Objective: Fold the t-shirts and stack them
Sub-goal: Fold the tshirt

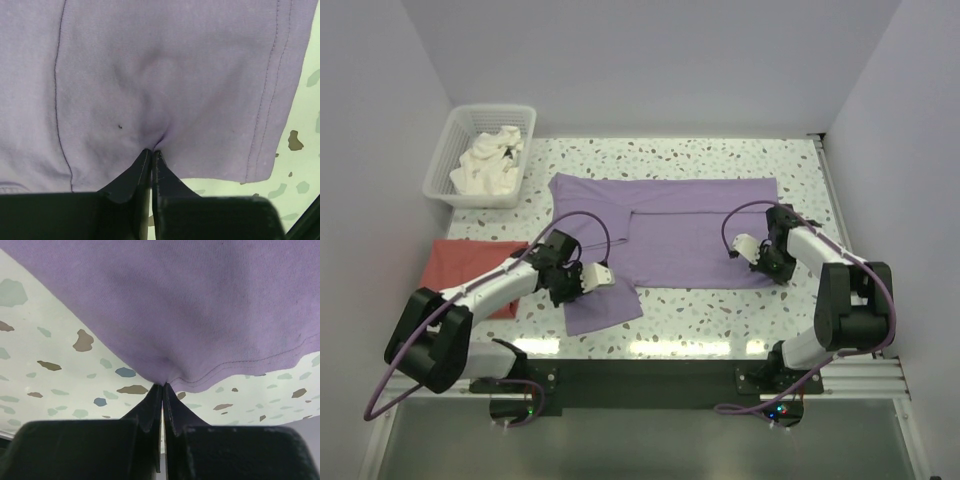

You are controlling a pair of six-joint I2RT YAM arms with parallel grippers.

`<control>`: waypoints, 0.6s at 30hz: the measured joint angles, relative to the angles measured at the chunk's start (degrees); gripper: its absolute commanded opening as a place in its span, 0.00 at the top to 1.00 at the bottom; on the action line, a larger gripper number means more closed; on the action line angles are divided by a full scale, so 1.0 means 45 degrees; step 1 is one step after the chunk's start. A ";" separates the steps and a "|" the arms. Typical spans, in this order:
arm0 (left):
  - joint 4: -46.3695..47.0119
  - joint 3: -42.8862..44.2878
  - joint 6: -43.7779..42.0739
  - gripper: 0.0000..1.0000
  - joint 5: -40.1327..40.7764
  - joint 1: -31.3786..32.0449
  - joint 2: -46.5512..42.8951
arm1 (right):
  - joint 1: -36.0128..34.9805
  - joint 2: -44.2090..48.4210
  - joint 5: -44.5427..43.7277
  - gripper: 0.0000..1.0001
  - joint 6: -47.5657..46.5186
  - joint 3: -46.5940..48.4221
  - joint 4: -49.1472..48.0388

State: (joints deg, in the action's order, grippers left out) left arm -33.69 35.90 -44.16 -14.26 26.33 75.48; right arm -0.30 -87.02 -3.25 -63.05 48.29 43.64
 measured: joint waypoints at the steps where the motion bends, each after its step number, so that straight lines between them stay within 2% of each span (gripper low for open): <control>1: -0.0058 0.0039 -0.0044 1.00 0.0005 0.0010 0.0024 | 0.0000 0.0010 0.0000 1.00 0.0000 0.0019 0.0063; 3: -0.0321 0.0126 -0.0097 1.00 -0.0015 0.0010 0.0034 | 0.0000 0.0087 0.0000 1.00 -0.0024 0.0053 0.0214; 10: -0.3186 0.1234 -0.0092 1.00 -0.0748 0.0015 -0.0539 | 0.0000 0.1137 0.0000 1.00 -0.0495 0.0053 0.1078; 18: -0.4721 0.3089 -0.0160 1.00 -0.0928 -0.0369 -0.0971 | 0.0442 0.1399 0.0228 1.00 -0.1243 0.0646 0.2395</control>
State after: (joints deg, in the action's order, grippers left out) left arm -54.94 49.80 -44.88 -18.44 24.67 71.11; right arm 1.69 -80.73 -2.22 -68.64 51.20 54.41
